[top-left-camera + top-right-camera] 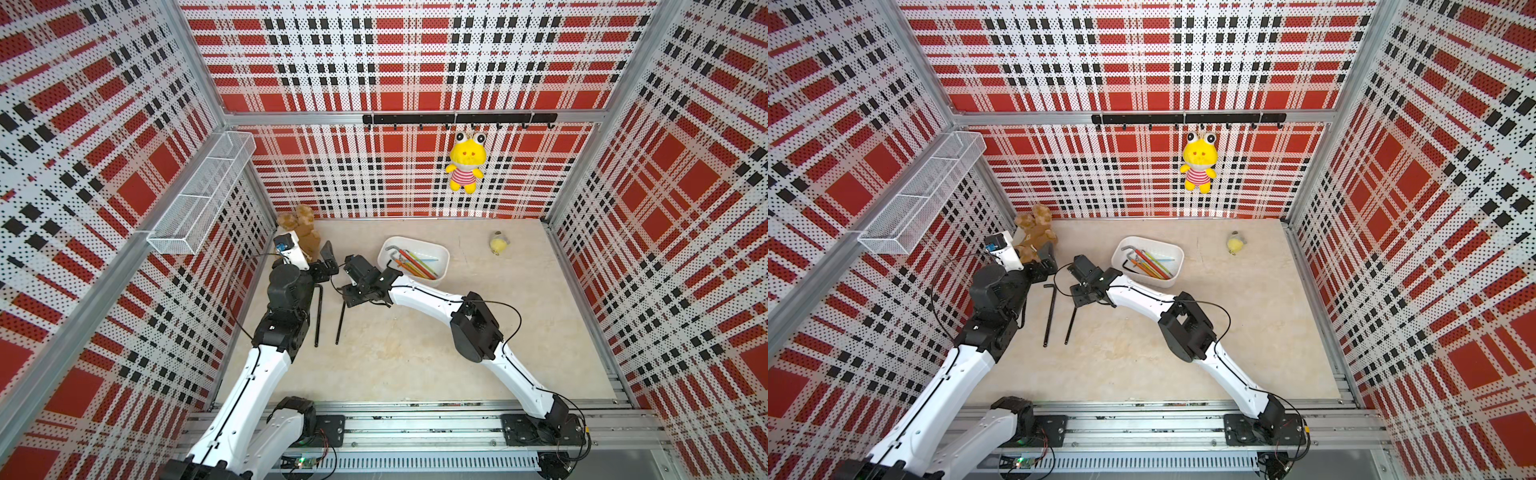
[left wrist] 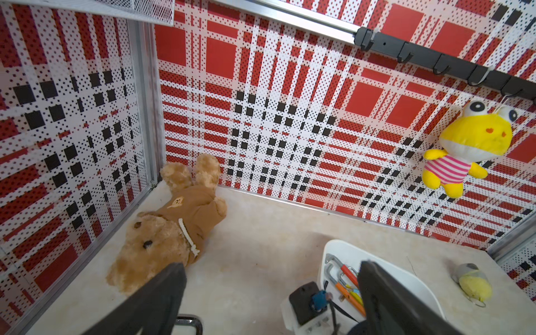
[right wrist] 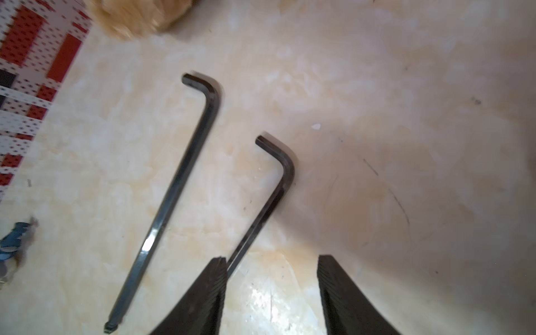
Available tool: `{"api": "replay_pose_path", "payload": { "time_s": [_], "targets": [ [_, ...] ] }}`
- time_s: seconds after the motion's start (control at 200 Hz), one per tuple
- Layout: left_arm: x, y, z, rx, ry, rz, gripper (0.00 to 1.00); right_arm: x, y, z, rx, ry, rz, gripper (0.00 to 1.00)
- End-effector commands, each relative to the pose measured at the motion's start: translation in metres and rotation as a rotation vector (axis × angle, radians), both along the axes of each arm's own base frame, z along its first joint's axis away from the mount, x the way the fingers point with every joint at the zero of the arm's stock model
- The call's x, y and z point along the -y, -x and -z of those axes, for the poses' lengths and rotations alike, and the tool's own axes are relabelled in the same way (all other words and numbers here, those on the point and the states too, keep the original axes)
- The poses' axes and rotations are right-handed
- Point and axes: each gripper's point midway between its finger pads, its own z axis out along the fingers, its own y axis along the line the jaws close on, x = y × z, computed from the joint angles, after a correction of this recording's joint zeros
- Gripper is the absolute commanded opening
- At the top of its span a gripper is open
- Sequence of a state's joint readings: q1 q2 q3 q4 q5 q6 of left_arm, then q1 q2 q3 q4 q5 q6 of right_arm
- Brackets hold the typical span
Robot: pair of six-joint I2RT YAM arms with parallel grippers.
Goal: Put the hex key on the desktop into the storage box
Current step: Pick up the Allen key from the center of the board.
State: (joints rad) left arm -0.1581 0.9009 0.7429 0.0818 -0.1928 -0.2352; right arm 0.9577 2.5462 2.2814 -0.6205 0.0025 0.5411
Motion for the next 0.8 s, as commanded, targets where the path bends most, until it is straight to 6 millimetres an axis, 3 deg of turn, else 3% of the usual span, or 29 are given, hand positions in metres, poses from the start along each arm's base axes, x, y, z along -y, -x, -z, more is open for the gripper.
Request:
{"api": "replay_pose_path", "payload": {
  "time_s": [0.0, 0.311, 0.727, 0.742, 0.797],
  "targets": [
    [-0.004, 0.002, -0.004, 0.027, 0.014, -0.018, 1.0, -0.003, 0.008, 0.005, -0.035, 0.022, 0.038, 0.58],
    [0.001, 0.018, -0.02, 0.141, 0.072, 0.035, 0.99, -0.015, 0.025, 0.025, -0.037, 0.059, 0.017, 0.6],
    [-0.045, 0.064, -0.064, 0.293, 0.148, -0.151, 0.99, -0.021, 0.05, 0.059, -0.054, 0.13, 0.004, 0.63],
    [-0.046, 0.065, -0.066, 0.296, 0.145, -0.155, 0.99, -0.025, 0.049, 0.052, -0.045, 0.117, 0.004, 0.63],
    [-0.049, 0.068, -0.072, 0.296, 0.137, -0.167, 0.99, -0.023, 0.052, 0.056, -0.049, 0.136, 0.009, 0.63]
  ]
}}
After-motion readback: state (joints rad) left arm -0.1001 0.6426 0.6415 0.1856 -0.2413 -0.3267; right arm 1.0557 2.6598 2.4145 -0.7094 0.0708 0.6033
